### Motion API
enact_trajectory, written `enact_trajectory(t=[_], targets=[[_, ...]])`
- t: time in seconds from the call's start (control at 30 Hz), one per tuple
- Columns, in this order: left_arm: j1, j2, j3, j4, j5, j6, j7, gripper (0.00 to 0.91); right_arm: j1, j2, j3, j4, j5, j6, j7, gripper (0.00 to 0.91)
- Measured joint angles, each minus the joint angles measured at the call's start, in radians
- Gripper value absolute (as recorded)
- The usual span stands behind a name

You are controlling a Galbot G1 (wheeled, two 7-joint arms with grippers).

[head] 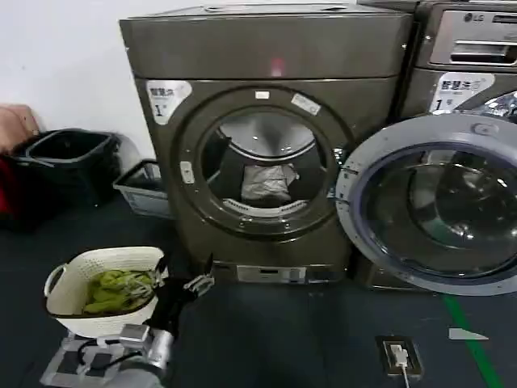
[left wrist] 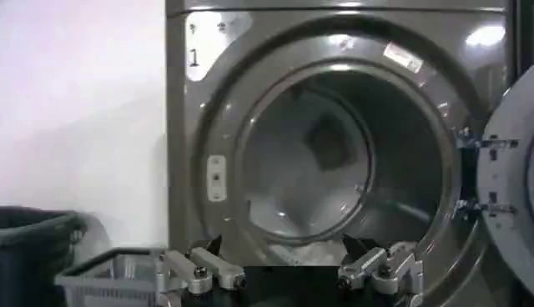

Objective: Grasp the clothes from the dryer.

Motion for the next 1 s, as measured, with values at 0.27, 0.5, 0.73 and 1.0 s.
enact_trajectory(t=[0.27, 0.5, 0.73, 1.0], targets=[[0.002, -0.001, -0.001, -0.003, -0.002, 0.0, 0.001, 0.907, -0.011, 0.003, 0.015, -0.006, 0.006, 0.0, -0.003, 0.907], [0.001, 0.001, 0.005, -0.014, -0.01, 0.001, 0.002, 0.907, -0.025, 0.0, 0.034, -0.009, 0.016, -0.004, -0.004, 0.907], [0.01, 0.006, 0.005, -0.024, -0.011, 0.002, 0.01, 0.907, -0.027, -0.005, 0.039, -0.011, 0.018, -0.007, -0.005, 0.907], [0.015, -0.002, 0.005, -0.027, -0.012, 0.002, 0.02, 0.907, -0.017, -0.005, 0.03, -0.006, 0.02, 0.009, -0.017, 0.907]])
